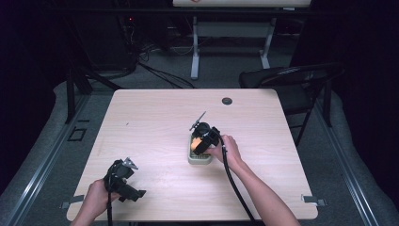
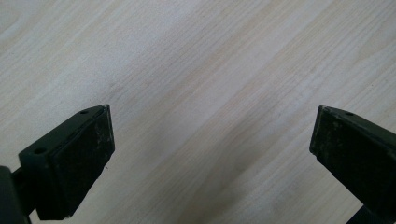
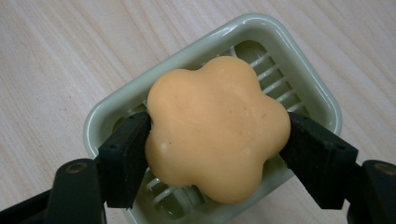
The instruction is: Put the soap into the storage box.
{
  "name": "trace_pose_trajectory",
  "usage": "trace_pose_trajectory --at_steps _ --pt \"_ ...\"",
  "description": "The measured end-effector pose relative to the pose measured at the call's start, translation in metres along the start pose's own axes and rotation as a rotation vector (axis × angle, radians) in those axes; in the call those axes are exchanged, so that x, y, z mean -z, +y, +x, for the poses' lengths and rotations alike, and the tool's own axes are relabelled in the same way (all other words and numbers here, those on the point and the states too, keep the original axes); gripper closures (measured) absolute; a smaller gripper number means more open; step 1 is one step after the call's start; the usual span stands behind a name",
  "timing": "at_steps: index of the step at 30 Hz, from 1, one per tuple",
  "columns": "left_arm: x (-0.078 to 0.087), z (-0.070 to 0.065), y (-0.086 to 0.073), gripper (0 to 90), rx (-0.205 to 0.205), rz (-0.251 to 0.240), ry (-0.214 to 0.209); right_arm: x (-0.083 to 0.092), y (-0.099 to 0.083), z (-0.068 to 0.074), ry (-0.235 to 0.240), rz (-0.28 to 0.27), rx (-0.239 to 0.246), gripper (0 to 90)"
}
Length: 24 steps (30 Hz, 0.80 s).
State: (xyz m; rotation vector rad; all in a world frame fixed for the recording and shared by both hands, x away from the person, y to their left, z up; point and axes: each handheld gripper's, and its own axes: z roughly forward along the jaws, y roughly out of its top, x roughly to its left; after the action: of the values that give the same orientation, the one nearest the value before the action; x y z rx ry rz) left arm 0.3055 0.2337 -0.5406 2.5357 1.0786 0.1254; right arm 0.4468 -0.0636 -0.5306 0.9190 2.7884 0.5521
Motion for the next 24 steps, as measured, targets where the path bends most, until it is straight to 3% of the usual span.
trace_pose_trajectory --at_steps 10,15,17,24 --pt "0.0 0.0 0.0 0.1 -0.001 0.004 0.0 -0.001 -0.001 0.0 0.0 0.009 0.0 25.4" --pt "0.0 0.0 0.0 0.1 -0.003 0.004 0.003 0.003 -0.001 0.0 0.013 -0.015 -0.009 18.0" --pt "0.0 0.0 0.0 0.1 -0.003 0.003 0.003 0.007 -0.001 0.0 0.001 -0.02 -0.005 16.5" --pt "0.0 0.0 0.0 0.1 -0.003 0.003 0.004 0.03 -0.008 -0.001 0.028 -0.046 0.0 13.8"
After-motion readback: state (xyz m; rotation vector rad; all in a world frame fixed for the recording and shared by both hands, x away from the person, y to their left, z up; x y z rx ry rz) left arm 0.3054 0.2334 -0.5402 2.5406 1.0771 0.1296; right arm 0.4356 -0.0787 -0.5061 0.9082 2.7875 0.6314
